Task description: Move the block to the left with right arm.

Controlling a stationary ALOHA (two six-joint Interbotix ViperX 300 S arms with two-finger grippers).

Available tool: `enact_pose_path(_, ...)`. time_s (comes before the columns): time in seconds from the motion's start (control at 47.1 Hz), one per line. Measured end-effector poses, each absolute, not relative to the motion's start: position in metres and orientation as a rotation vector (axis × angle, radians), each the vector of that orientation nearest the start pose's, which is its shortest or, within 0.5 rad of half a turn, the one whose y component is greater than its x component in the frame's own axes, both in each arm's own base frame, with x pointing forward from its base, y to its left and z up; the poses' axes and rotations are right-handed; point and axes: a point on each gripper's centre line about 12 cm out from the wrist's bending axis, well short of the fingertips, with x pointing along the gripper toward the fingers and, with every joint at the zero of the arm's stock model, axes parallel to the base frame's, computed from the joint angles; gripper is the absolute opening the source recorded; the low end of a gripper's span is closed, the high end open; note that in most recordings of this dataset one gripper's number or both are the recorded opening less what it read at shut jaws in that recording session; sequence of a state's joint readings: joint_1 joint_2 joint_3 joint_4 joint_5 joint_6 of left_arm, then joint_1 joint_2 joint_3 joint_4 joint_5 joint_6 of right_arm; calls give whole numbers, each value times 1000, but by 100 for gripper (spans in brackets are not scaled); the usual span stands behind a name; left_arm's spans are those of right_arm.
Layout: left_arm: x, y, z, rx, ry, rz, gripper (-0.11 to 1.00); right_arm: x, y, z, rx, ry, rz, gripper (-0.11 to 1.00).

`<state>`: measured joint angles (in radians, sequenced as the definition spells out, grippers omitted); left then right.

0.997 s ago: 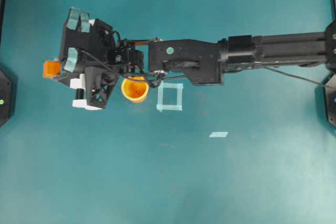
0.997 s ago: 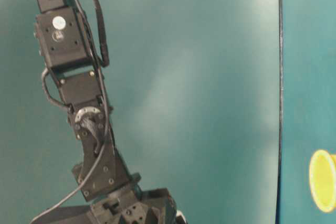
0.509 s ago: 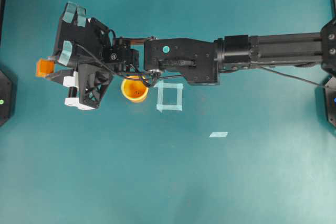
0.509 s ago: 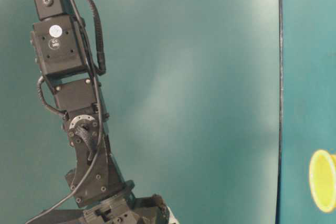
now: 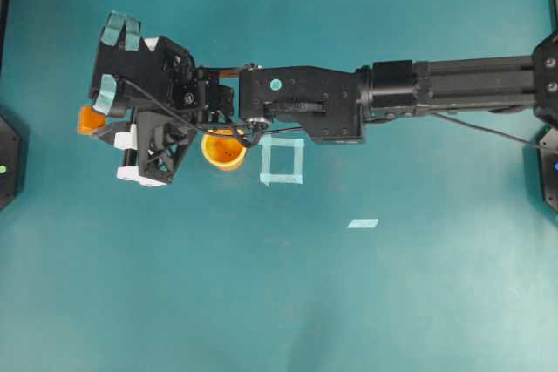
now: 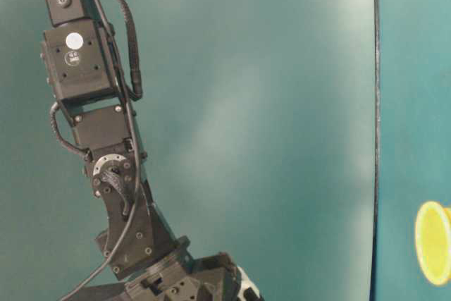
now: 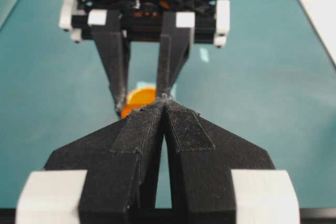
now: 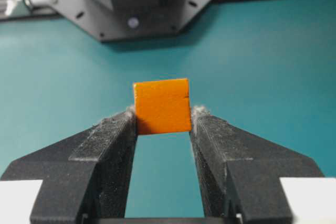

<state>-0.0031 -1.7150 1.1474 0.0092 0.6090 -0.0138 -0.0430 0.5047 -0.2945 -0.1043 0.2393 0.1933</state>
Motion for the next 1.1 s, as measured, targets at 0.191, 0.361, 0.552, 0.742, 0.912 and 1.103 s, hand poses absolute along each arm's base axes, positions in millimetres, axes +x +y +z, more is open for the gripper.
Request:
enact_pose_path(0.191, 66, 0, 299, -6, 43, 2, 0, 595, -29, 238, 94, 469, -89, 40)
enact_pose_path(0.361, 65, 1, 300, -6, 40, 3, 0, 597, -28, 225, 94, 494, -89, 40)
enact_pose_path(0.552, 66, 0, 299, -6, 43, 2, 0, 597, -23, 225, 92, 494, -81, 40)
enact_pose_path(0.742, 66, 1, 299, -5, 46, 3, 0, 597, -21, 226, 93, 493, -78, 40)
enact_pose_path(0.912, 66, 1, 299, -5, 48, 3, 0, 597, -21, 225, 93, 494, -78, 40)
enact_pose_path(1.103, 66, 1, 299, -5, 48, 3, 0, 597, -21, 225, 93, 496, -79, 40)
